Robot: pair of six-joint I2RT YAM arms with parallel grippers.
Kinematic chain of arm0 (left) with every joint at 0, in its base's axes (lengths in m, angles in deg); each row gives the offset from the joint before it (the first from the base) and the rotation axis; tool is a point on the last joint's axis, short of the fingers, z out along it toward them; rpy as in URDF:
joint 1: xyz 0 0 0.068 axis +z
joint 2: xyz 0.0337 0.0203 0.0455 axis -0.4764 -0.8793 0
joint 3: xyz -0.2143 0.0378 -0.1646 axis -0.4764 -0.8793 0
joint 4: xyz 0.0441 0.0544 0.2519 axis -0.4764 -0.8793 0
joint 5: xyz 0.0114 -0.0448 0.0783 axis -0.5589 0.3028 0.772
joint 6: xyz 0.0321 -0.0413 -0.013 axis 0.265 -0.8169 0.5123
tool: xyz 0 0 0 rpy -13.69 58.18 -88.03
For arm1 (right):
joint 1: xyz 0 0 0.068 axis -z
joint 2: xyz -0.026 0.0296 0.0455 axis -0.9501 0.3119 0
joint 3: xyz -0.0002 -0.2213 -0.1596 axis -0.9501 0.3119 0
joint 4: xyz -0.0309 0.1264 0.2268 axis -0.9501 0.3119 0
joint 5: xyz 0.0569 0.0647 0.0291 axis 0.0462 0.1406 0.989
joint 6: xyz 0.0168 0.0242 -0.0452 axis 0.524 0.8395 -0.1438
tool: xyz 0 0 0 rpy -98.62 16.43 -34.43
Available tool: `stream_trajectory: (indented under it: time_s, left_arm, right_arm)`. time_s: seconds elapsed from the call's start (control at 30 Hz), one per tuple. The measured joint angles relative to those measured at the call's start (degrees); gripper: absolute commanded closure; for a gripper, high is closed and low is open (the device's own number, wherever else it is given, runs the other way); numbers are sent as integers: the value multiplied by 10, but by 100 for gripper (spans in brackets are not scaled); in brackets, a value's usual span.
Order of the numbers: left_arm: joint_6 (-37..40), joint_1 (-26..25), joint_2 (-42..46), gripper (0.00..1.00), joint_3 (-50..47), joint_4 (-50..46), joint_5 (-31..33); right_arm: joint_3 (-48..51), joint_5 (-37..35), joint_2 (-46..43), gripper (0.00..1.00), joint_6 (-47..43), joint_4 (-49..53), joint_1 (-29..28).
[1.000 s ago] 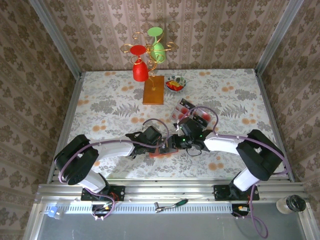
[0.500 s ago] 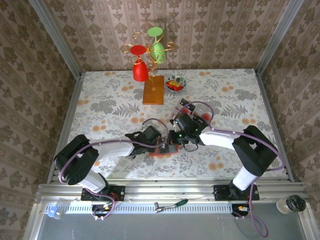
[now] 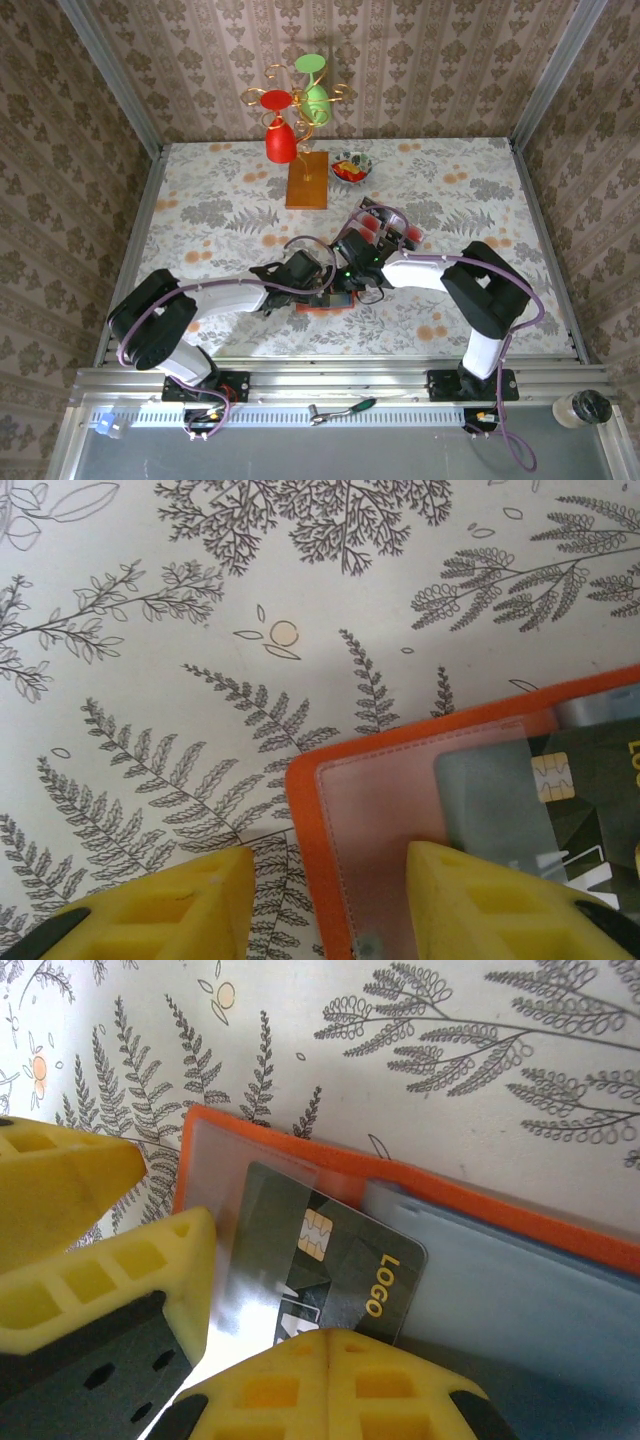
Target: Put the credit cards into the card holder
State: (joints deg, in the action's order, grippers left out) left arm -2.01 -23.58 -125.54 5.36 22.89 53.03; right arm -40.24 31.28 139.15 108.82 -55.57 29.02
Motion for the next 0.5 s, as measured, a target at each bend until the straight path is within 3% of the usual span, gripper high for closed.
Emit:
stream_trajectory:
  time_s: [0.5]
  left_arm:
    - [-5,16,62,55,-39,-15,0]
  right_arm:
    - [0,2,2,95,3,-2,0]
